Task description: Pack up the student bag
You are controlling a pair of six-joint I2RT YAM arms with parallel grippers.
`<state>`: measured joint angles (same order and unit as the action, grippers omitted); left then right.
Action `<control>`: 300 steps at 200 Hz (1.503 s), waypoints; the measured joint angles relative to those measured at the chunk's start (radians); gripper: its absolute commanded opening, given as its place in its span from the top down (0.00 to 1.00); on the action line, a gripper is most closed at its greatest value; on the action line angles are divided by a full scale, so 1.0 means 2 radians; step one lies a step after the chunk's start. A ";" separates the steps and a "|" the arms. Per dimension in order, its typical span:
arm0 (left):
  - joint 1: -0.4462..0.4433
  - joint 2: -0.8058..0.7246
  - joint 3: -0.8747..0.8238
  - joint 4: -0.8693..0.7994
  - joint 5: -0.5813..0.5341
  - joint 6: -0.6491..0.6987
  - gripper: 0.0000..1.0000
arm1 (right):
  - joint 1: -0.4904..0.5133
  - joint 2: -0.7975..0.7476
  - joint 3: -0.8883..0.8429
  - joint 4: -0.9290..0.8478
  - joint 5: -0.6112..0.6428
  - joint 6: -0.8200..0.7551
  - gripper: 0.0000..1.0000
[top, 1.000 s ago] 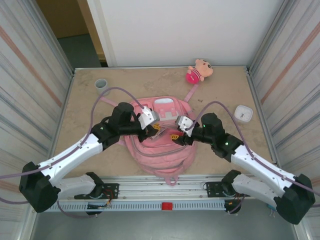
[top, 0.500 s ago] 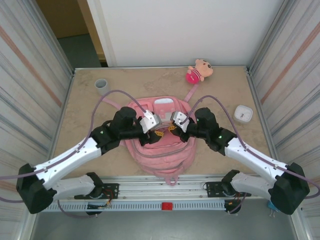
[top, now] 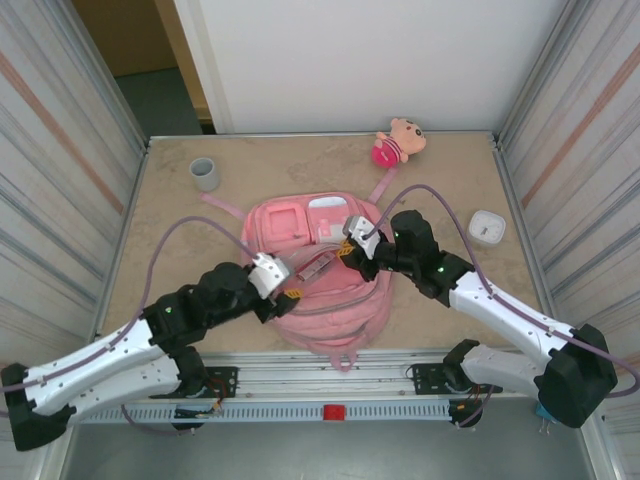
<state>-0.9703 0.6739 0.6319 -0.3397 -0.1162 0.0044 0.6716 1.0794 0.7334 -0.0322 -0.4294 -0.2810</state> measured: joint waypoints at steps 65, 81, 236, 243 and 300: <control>0.197 -0.101 -0.101 0.047 0.129 -0.117 0.39 | -0.013 0.007 0.019 -0.085 -0.037 -0.146 1.00; 0.216 -0.085 -0.125 0.078 0.171 -0.129 0.40 | -0.031 0.007 0.021 -0.101 -0.050 -0.184 1.00; 0.213 0.131 -0.167 0.289 0.375 -0.002 0.55 | -0.138 0.071 0.076 -0.185 -0.153 -0.285 0.98; 0.209 0.131 -0.167 0.290 0.376 0.003 0.59 | -0.139 0.073 0.077 -0.185 -0.154 -0.285 0.98; 0.193 0.130 -0.167 0.288 0.374 0.024 0.91 | -0.141 0.074 0.077 -0.180 -0.152 -0.267 0.69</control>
<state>-0.5850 0.9344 0.2974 0.2356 0.6312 0.0517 0.3901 1.2278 0.8867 -0.3920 -0.7334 -0.8146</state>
